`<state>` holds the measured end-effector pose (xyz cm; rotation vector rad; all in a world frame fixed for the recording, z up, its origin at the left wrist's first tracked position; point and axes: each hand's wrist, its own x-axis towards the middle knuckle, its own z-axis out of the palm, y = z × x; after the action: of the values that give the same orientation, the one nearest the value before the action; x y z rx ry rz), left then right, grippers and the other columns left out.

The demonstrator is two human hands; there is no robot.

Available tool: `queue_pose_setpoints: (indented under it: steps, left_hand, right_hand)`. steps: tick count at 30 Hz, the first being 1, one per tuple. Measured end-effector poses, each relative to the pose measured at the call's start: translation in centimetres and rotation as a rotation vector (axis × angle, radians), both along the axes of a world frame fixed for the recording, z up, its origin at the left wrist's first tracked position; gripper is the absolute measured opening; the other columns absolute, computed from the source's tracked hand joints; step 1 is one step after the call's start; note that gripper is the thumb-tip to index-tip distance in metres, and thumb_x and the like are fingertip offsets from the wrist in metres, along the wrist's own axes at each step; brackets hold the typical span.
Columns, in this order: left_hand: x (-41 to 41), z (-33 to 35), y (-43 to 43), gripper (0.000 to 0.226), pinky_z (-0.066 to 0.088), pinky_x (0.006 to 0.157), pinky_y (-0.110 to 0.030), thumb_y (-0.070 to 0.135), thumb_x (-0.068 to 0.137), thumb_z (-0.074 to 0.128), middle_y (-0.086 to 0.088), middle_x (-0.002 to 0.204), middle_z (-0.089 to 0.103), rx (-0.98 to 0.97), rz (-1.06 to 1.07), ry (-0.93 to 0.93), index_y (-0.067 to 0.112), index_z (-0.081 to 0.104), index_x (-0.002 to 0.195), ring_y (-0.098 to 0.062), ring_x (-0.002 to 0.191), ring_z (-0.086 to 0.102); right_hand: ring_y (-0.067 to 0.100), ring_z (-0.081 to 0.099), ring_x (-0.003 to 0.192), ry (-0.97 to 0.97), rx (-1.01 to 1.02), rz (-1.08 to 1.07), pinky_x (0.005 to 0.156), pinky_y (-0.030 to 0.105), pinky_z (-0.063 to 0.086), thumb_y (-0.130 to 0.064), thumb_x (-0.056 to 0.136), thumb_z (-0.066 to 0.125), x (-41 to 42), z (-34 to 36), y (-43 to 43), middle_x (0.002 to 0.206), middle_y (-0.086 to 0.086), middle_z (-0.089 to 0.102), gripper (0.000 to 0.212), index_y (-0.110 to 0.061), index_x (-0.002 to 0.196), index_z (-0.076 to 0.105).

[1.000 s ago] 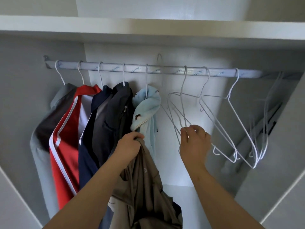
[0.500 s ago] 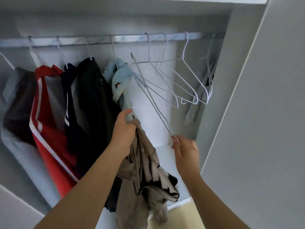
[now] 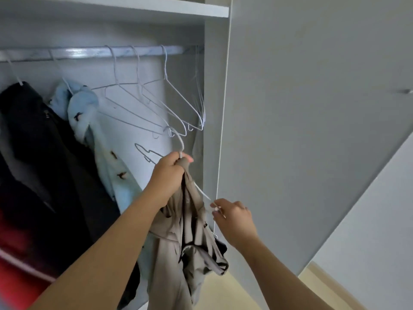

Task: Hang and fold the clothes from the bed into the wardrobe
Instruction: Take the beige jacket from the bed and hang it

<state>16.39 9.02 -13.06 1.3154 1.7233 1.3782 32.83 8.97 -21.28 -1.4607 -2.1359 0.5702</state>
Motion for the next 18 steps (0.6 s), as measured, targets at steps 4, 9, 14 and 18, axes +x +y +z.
queue_pose_setpoints:
  steps: [4, 9, 14, 18]
  left_hand:
    - [3.4, -0.1, 0.2, 0.037, 0.032, 0.039, -0.009, 0.010, 0.091, 0.042, 0.007, 0.071, 0.049, -0.023, -0.028, 0.108, 0.040, 0.050, 0.110, -0.002, 0.043, 0.044]
    - [2.5, 0.0, -0.3, 0.034, 0.038, 0.057, -0.024, 0.007, 0.089, 0.039, -0.005, 0.079, 0.052, -0.050, 0.249, -0.006, 0.027, 0.041, 0.117, -0.016, 0.064, 0.047]
    - [1.0, 1.2, -0.1, 0.015, 0.039, 0.065, -0.027, -0.002, 0.083, 0.046, -0.006, 0.080, 0.051, -0.257, 0.255, 0.061, 0.010, 0.053, 0.087, -0.024, 0.077, 0.048]
    - [-0.2, 2.0, -0.9, 0.011, 0.038, 0.055, -0.025, -0.008, 0.075, 0.054, -0.011, 0.070, 0.051, -0.460, 0.183, -0.032, 0.002, 0.056, 0.071, -0.025, 0.063, 0.048]
  right_hand:
    - [0.016, 0.050, 0.063, 0.374, -0.105, -0.075, 0.053, 0.014, 0.035, -0.011, 0.090, 0.049, 0.8, 1.2, 0.1, 0.063, -0.003, 0.056, 0.015, -0.013, 0.083, 0.063]
    - [0.005, 0.033, 0.042, 0.712, -0.238, -0.149, 0.043, 0.013, 0.028, -0.006, 0.081, 0.060, 2.6, 1.5, 0.1, 0.042, -0.013, 0.039, 0.028, -0.018, 0.061, 0.046]
    - [0.002, 0.029, 0.039, 0.829, -0.340, 0.019, 0.043, 0.012, 0.028, -0.005, 0.079, 0.066, 2.6, 3.2, 0.7, 0.041, -0.015, 0.035, 0.025, -0.017, 0.068, 0.046]
    - [0.007, 0.024, 0.043, 0.881, -0.329, 0.005, 0.047, 0.019, 0.027, -0.011, 0.080, 0.068, 2.9, 3.6, 1.2, 0.043, -0.014, 0.027, 0.046, -0.017, 0.055, 0.030]
